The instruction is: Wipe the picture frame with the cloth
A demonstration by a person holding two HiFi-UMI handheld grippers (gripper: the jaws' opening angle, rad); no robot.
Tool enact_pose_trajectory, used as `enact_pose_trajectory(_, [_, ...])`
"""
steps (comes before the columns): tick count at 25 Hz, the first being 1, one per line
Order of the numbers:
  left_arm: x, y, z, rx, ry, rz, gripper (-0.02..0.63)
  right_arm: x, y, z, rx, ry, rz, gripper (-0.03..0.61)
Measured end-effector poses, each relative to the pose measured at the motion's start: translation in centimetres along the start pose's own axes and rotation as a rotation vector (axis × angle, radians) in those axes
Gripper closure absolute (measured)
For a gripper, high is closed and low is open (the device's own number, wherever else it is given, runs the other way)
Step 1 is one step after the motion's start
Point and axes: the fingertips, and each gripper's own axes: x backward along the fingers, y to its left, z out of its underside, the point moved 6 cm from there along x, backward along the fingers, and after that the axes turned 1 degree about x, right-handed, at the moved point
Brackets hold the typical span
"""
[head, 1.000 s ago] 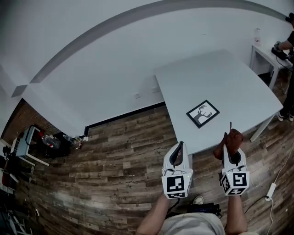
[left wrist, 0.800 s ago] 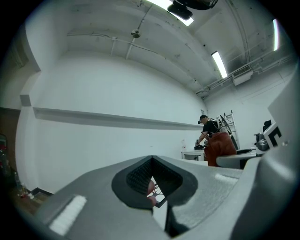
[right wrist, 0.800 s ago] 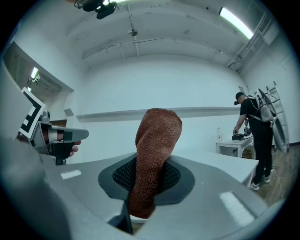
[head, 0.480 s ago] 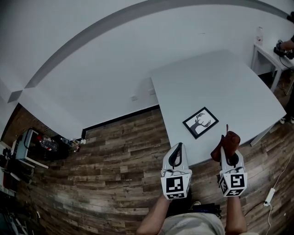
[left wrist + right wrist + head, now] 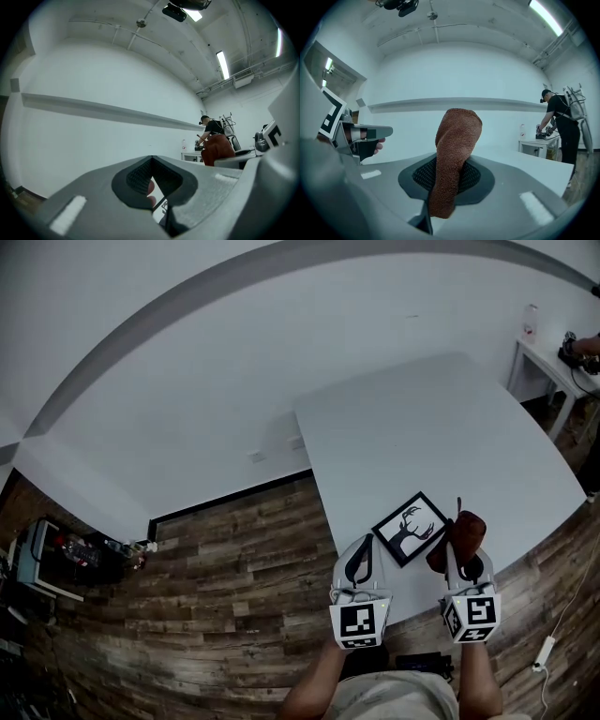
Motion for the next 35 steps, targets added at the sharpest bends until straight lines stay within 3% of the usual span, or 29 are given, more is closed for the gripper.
enact_pose_trajectory(10, [-5.0, 2.2, 0.1, -0.006, -0.025, 0.032, 0.614, -5.1, -0.8, 0.0, 0.002, 0.029, 0.010, 0.477])
enact_pose_trajectory(14, [-5.3, 2.2, 0.6, -0.001, -0.015, 0.010, 0.614, -6.1, -0.6, 1.2, 0.005, 0.085, -0.039, 0.477])
enact_pose_trajectory(20, [-5.1, 2.2, 1.4, 0.011, 0.012, -0.027, 0.614, -9.4, 1.2, 5.9, 0.002, 0.304, -0.178, 0.476])
enact_pose_trajectory(24, [-4.8, 3.0, 1.9, 0.009, 0.024, -0.060, 0.614, -12.9, 4.8, 9.9, 0.001, 0.561, -0.349, 0.476])
enact_pose_trajectory(28, [-4.7, 3.7, 2.5, 0.008, 0.033, -0.084, 0.614, -15.5, 8.8, 13.1, 0.074, 0.763, -0.504, 0.476])
enact_pose_trajectory(30, [-4.6, 4.0, 2.7, 0.009, 0.039, -0.092, 0.614, -16.5, 10.0, 14.0, 0.117, 0.807, -0.535, 0.476])
enact_pose_trajectory(35, [-5.1, 4.6, 3.0, 0.012, 0.054, -0.096, 0.614, -18.6, 9.9, 15.0, 0.182, 0.897, -0.515, 0.474])
